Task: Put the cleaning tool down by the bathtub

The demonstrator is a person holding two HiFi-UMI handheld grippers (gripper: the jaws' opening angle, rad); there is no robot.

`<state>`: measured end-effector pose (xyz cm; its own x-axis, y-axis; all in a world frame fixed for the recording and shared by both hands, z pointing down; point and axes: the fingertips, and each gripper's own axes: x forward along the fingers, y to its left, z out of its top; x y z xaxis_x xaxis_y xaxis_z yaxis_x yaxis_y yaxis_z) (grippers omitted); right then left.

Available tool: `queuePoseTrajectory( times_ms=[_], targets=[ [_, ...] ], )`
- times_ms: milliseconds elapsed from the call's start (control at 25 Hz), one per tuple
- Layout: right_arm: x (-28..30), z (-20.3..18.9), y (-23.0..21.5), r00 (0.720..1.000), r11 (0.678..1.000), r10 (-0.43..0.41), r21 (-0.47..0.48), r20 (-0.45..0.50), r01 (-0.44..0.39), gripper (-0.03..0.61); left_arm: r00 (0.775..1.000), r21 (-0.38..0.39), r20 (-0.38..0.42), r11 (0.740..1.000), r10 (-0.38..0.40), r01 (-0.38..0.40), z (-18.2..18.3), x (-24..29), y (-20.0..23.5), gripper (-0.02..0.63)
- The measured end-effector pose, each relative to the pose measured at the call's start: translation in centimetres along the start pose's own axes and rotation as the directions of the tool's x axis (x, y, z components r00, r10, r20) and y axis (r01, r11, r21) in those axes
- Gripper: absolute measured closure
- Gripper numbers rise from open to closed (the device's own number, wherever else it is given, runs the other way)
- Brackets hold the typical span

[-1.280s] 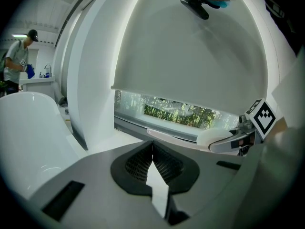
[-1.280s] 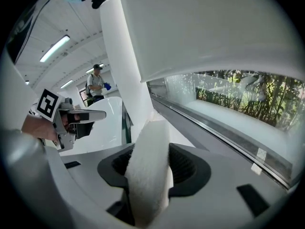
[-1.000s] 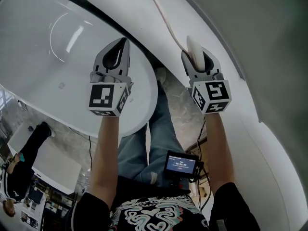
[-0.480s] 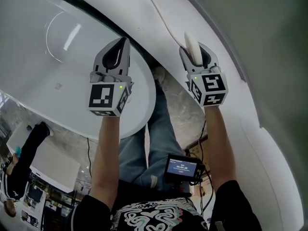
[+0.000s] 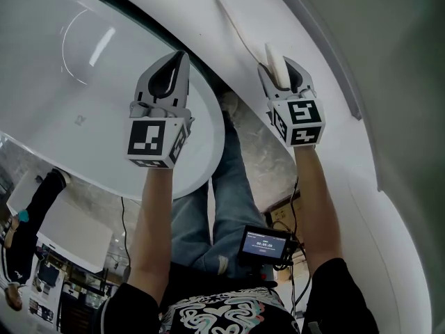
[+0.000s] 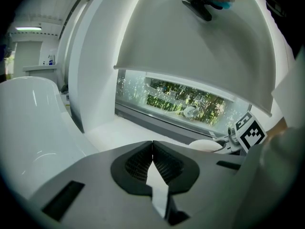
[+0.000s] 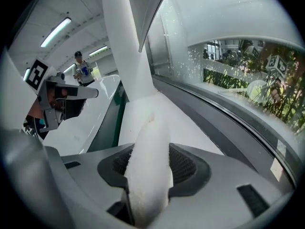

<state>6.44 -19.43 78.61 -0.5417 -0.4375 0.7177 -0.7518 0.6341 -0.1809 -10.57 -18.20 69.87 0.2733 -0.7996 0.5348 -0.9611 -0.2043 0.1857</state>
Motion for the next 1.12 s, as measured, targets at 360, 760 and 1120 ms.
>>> queuePoseTrajectory(
  times_ms=[360, 760, 1120],
  targets=[
    [0.9, -1.4, -0.3, 1.000, 1.000, -0.001, -0.022, -0.021, 0.000, 0.368, 1.000, -0.010, -0.014, 1.000, -0.008, 0.008, -1.1, 0.4, -0.4, 0.597],
    [2.3, -3.2, -0.7, 0.996, 0.997, -0.038, -0.064, -0.084, 0.033, 0.368, 1.000, -0.012, -0.028, 1.000, -0.013, 0.012, -1.8, 0.7, -0.4, 0.597],
    [2.8, -3.5, -0.8, 0.989, 0.982, -0.101, -0.168, -0.112, 0.082, 0.368, 1.000, -0.013, -0.020, 1.000, -0.018, 0.018, -1.7, 0.8, -0.3, 0.597]
  ],
)
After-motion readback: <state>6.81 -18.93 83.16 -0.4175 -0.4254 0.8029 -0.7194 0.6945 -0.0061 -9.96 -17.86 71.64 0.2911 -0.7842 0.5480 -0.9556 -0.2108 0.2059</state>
